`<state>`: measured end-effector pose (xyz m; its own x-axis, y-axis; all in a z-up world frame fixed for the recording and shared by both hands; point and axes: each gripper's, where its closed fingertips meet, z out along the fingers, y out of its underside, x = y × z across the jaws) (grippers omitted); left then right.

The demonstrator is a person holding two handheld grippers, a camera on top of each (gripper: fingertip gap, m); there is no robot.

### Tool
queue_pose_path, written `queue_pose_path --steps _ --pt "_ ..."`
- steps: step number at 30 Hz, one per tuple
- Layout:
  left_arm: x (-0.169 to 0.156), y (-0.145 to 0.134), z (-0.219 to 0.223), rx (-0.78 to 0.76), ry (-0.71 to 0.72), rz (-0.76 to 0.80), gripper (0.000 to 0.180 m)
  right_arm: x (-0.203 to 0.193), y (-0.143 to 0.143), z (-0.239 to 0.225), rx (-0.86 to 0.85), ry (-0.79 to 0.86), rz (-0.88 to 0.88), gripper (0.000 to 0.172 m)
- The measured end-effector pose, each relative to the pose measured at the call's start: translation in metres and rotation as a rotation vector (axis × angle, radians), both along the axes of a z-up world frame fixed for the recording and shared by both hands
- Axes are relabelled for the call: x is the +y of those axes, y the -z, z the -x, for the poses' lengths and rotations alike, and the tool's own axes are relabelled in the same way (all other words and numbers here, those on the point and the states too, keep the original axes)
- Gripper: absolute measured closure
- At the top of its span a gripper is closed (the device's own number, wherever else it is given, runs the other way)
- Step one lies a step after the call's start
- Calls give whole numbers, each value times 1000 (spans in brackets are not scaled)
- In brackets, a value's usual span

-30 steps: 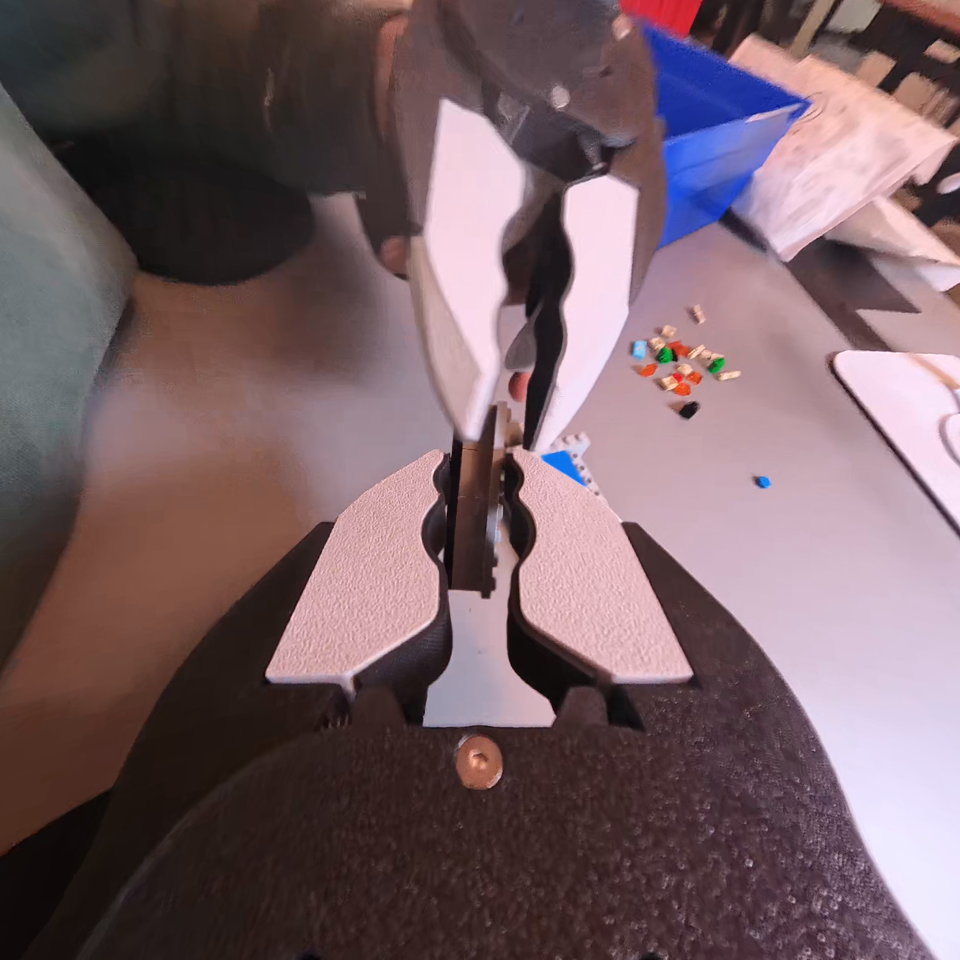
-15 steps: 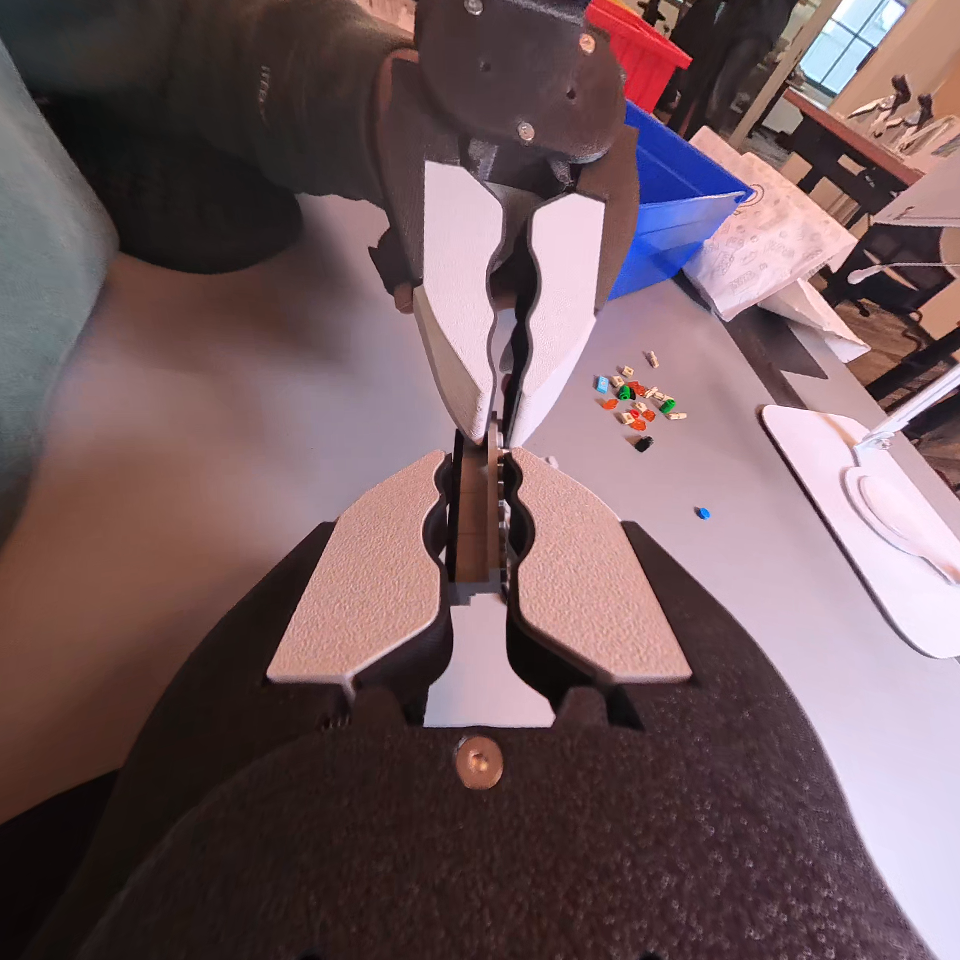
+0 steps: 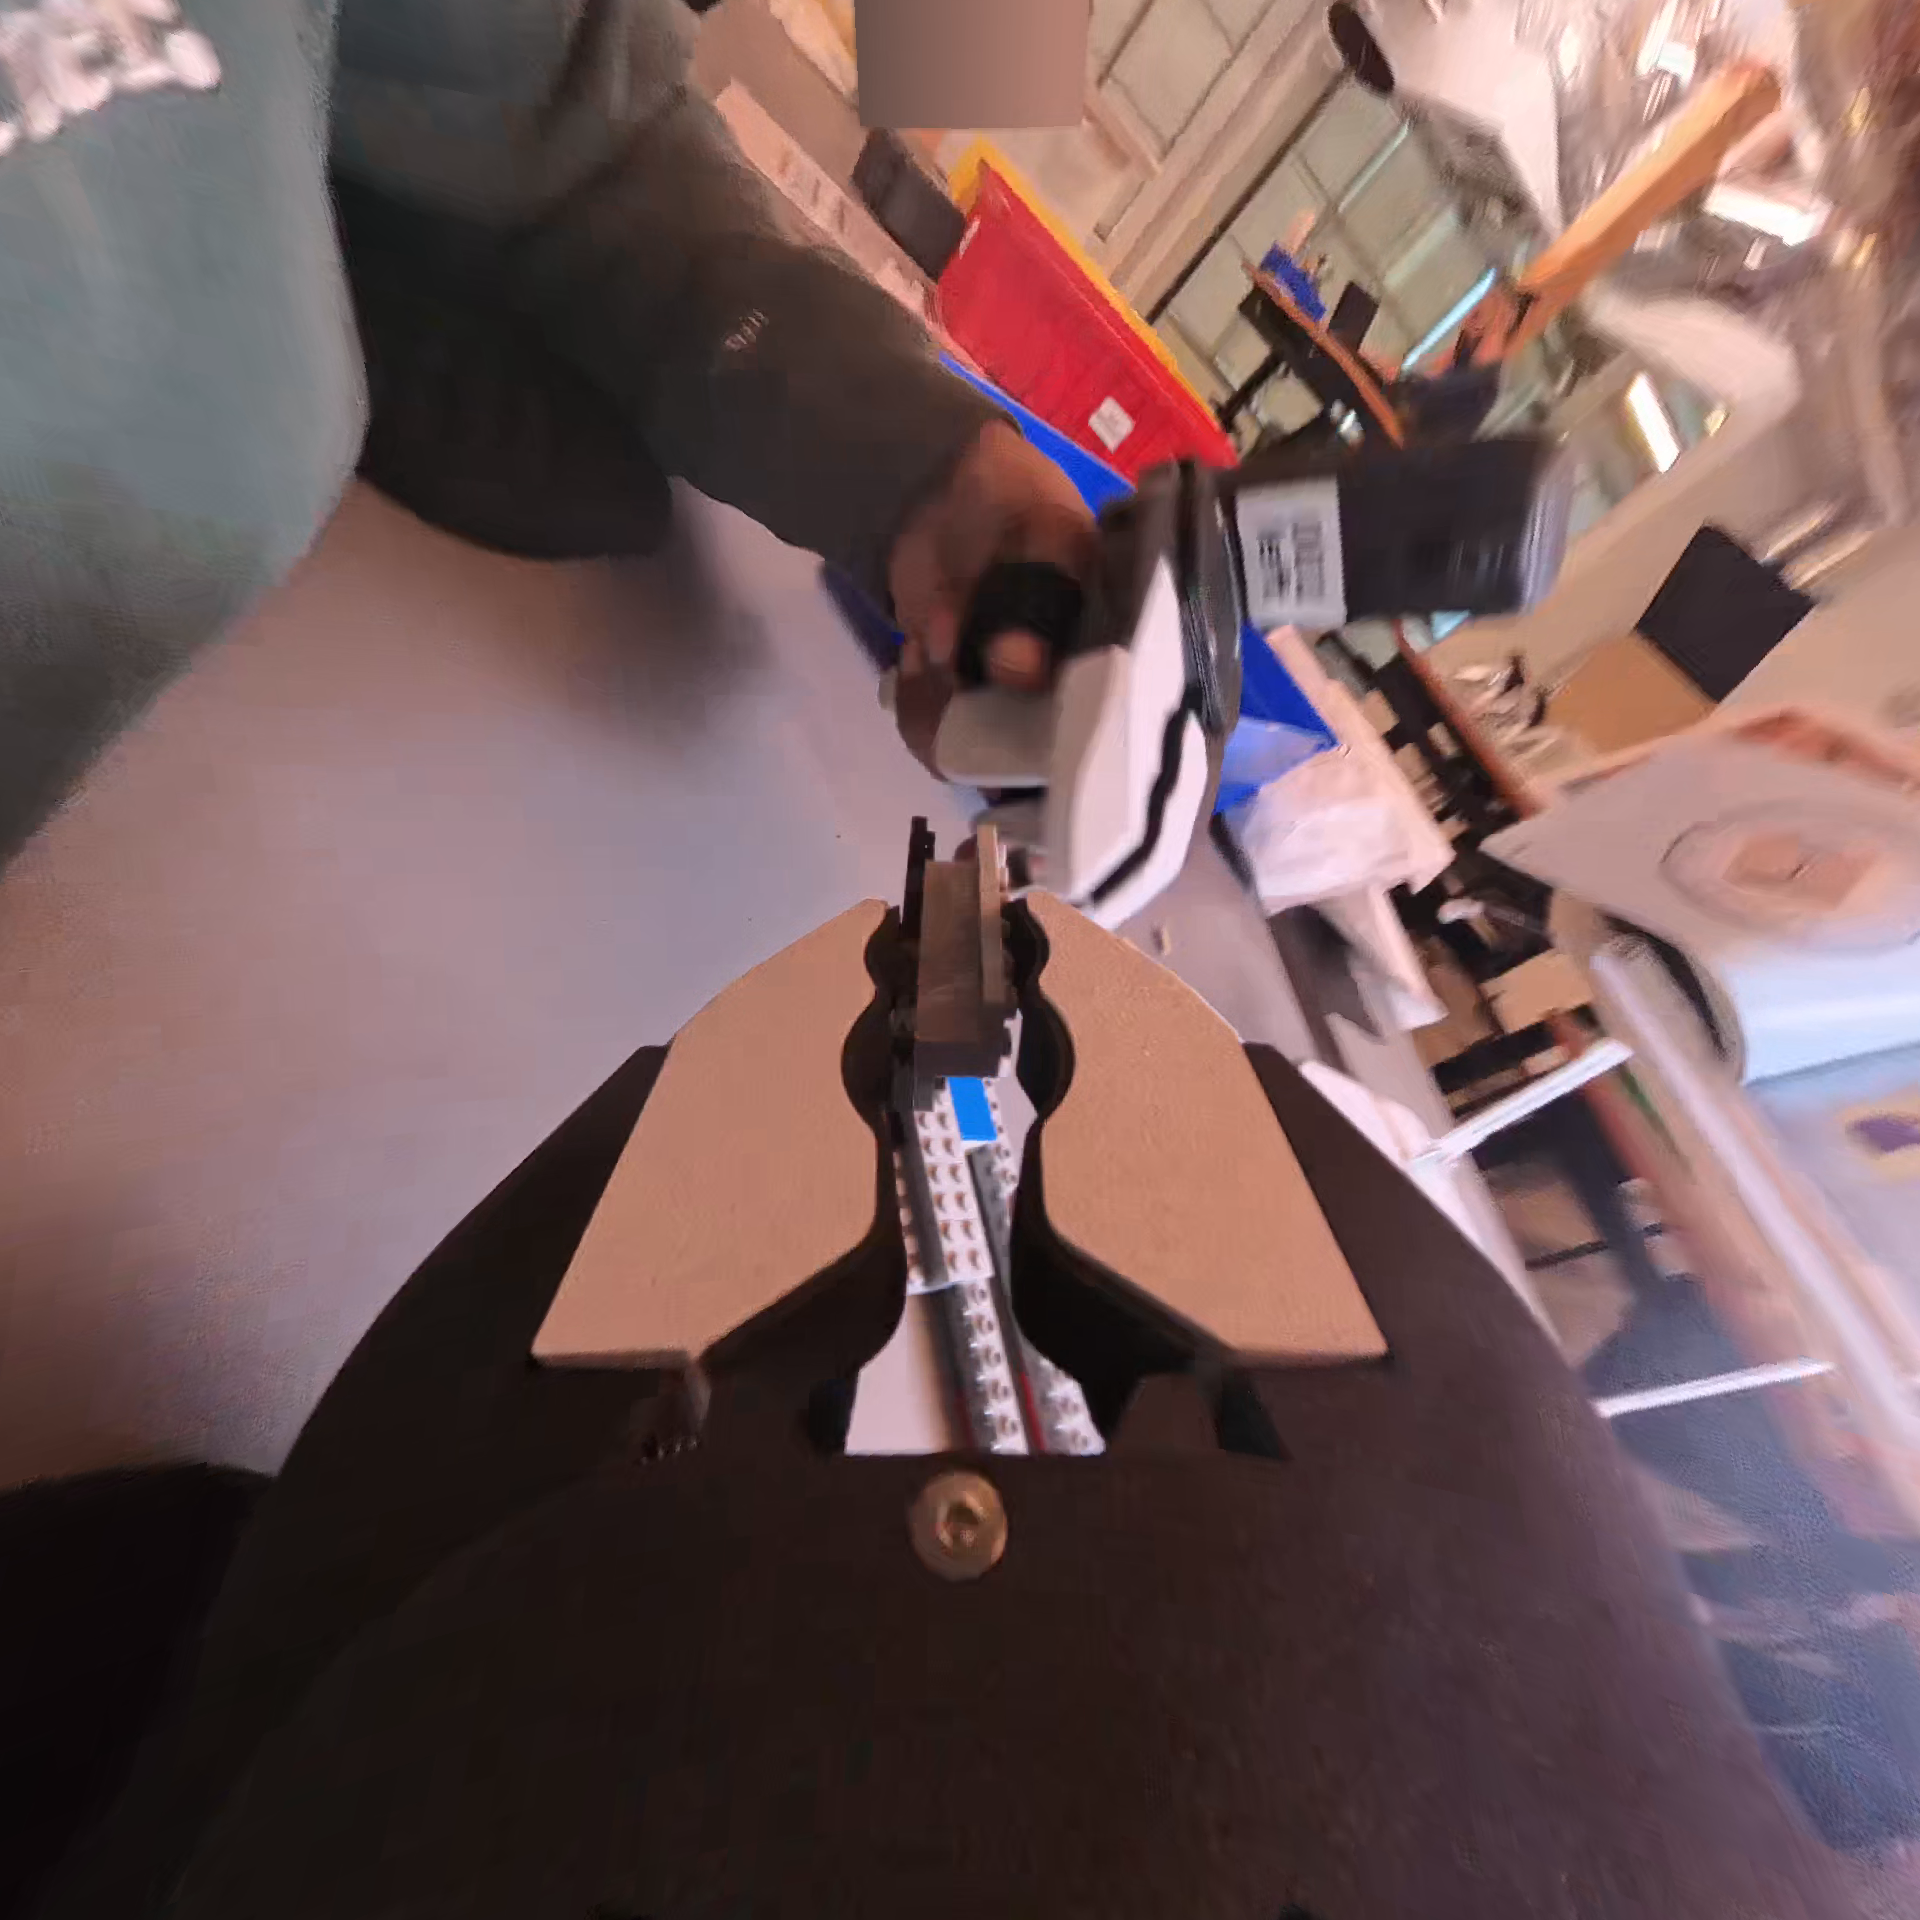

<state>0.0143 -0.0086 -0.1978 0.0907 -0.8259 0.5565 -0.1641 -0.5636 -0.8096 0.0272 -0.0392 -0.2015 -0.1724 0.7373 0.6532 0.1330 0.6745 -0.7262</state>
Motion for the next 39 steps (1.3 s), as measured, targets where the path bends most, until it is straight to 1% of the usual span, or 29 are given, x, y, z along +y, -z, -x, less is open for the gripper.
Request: queue_pose_path --steps 1,2,4,5,6,7,8,9,10,13,15,17,18,20,22,23,24,25,26,28,30,31,33,35,38,39 --pt "6 -4 6 -53 -17 76 175 -6 3 1 -8 -11 -55 153" --pt "10 -4 10 -56 -34 74 175 -9 6 2 -15 -15 -98 153" --pt "16 -3 18 55 -82 -66 175 -3 10 2 -20 9 -90 152" --pt "21 -8 26 114 -116 -152 175 4 10 1 -16 21 -39 152" --pt "29 -11 38 209 -164 -250 175 11 10 -1 -15 33 29 152" --pt "39 -11 57 341 -217 -354 175 18 10 -2 -7 42 99 152" --pt "45 -18 75 414 -262 -431 175 23 8 -4 8 47 154 152" --pt "45 -34 85 383 -291 -449 175 27 7 -5 19 51 193 152" --pt "42 -47 94 341 -302 -425 175 30 7 -5 22 60 222 152" --pt "43 -70 118 310 -362 -456 175 36 10 -3 14 82 286 152" --pt "35 -84 120 233 -347 -469 175 35 10 -1 10 74 356 152" --pt "30 -91 117 191 -329 -488 175 29 12 1 -17 39 399 152" --pt "28 -92 114 183 -316 -505 175 25 18 2 -59 28 391 152" --pt "24 -92 106 169 -285 -534 175 21 40 3 -193 44 347 152" --pt "21 -90 97 164 -257 -559 175 21 56 4 -293 75 346 131" --pt "18 -90 93 152 -242 -577 175 19 56 5 -301 72 380 123" --pt "16 -90 87 140 -223 -591 175 19 50 6 -274 66 423 120" --pt "13 -90 81 126 -204 -614 175 21 38 8 -221 62 465 120" --pt "10 -89 75 108 -190 -642 175 24 24 10 -153 65 506 123" --pt "2 -85 58 71 -145 -686 176 29 -6 11 -13 63 601 138" --pt "-2 -74 38 69 -110 -713 175 29 -28 13 70 38 683 143" --pt "-4 -66 28 80 -84 -712 175 27 -35 14 87 26 700 143" --pt "-8 -53 11 95 -43 -710 175 22 -38 15 91 11 696 145" --pt "-11 -41 0 113 -9 -695 175 18 -34 16 78 4 671 152" --pt "-15 -36 -6 106 14 -682 175 10 -26 18 21 -16 643 161" --pt "-17 -35 -7 106 26 -685 175 8 -23 17 0 -29 640 161"
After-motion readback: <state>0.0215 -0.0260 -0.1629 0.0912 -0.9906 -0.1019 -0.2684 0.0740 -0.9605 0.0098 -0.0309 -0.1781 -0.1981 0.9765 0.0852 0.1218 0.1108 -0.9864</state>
